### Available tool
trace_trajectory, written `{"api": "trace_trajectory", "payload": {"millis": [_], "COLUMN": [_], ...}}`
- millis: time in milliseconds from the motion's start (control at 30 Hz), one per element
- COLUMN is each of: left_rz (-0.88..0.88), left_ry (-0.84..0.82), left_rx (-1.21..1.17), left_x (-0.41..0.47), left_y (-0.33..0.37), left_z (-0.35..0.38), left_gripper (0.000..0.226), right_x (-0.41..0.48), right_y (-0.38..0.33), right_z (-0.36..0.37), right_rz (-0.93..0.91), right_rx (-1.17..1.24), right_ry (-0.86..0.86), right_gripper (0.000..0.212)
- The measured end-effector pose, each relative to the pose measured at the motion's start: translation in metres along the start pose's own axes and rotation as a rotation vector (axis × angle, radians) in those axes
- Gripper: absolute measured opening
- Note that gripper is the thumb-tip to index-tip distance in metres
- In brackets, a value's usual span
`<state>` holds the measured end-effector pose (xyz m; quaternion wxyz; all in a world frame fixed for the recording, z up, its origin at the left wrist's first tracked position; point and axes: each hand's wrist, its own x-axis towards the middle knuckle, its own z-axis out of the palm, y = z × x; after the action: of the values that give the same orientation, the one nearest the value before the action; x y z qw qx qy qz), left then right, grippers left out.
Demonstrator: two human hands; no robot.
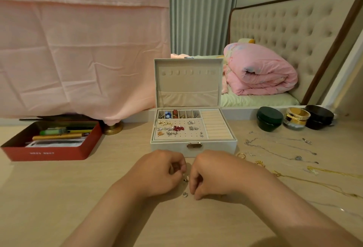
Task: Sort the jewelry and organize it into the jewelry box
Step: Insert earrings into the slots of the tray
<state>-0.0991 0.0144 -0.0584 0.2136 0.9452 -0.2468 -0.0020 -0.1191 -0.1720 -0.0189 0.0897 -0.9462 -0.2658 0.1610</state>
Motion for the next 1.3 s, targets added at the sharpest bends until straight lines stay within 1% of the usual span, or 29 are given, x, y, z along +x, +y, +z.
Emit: {"api": "trace_trajectory", "payload": {"millis": [100,200,300,367,433,533,600,733,833,933,1000,1100,1167,1233,1300], "left_rz": [0.003,-0.023,-0.09,-0.121,-0.147,-0.182,-0.18,-0.145,-0.144,-0.139,-0.132,-0.102,-0.058,-0.028,0.01], "left_ry": [0.014,0.08,0.144,0.208,0.243,0.236,0.219,0.198,0.222,0.215,0.241,0.395,0.495,0.545,0.54], "left_rx": [-0.091,-0.399,-0.772,-0.936,-1.015,-1.084,-1.073,-0.995,-0.975,-0.898,-0.765,-0.48,-0.36,-0.249,-0.114], "left_x": [0.001,0.002,0.003,0.004,0.005,0.005,0.006,0.006,0.007,0.006,0.006,0.006,0.007,0.011,0.015], "left_y": [0.001,0.006,0.014,0.018,0.02,0.021,0.019,0.019,0.019,0.018,0.015,0.004,-0.006,-0.016,-0.022], "left_z": [0.003,0.005,0.005,0.004,0.004,0.005,0.004,0.002,0.002,0.005,0.003,-0.01,-0.019,-0.022,-0.018], "left_gripper": [0.016,0.013,0.016,0.015,0.012,0.007,0.004,0.006,0.006,0.004,0.006,0.011,0.013,0.012,0.015], "right_x": [-0.003,-0.005,-0.006,-0.005,-0.004,-0.001,0.001,0.005,0.008,0.008,0.006,0.004,0.005,0.01,0.019], "right_y": [0.007,0.019,0.025,0.024,0.021,0.021,0.022,0.022,0.025,0.029,0.032,0.044,0.052,0.056,0.056], "right_z": [-0.004,-0.01,-0.014,-0.013,-0.011,-0.008,-0.007,-0.005,-0.003,-0.003,-0.006,-0.018,-0.024,-0.027,-0.026], "right_rz": [0.006,0.03,0.036,0.007,-0.004,-0.004,0.007,0.012,0.02,0.02,0.039,0.091,0.124,0.182,0.222], "right_rx": [0.159,0.424,0.705,0.816,0.906,0.968,0.977,0.979,0.926,0.856,0.806,0.718,0.655,0.52,0.377], "right_ry": [0.058,0.252,0.419,0.469,0.486,0.474,0.493,0.542,0.558,0.532,0.563,0.698,0.773,0.782,0.746], "right_gripper": [0.01,0.009,0.013,0.015,0.015,0.015,0.016,0.014,0.012,0.012,0.012,0.012,0.013,0.01,0.007]}}
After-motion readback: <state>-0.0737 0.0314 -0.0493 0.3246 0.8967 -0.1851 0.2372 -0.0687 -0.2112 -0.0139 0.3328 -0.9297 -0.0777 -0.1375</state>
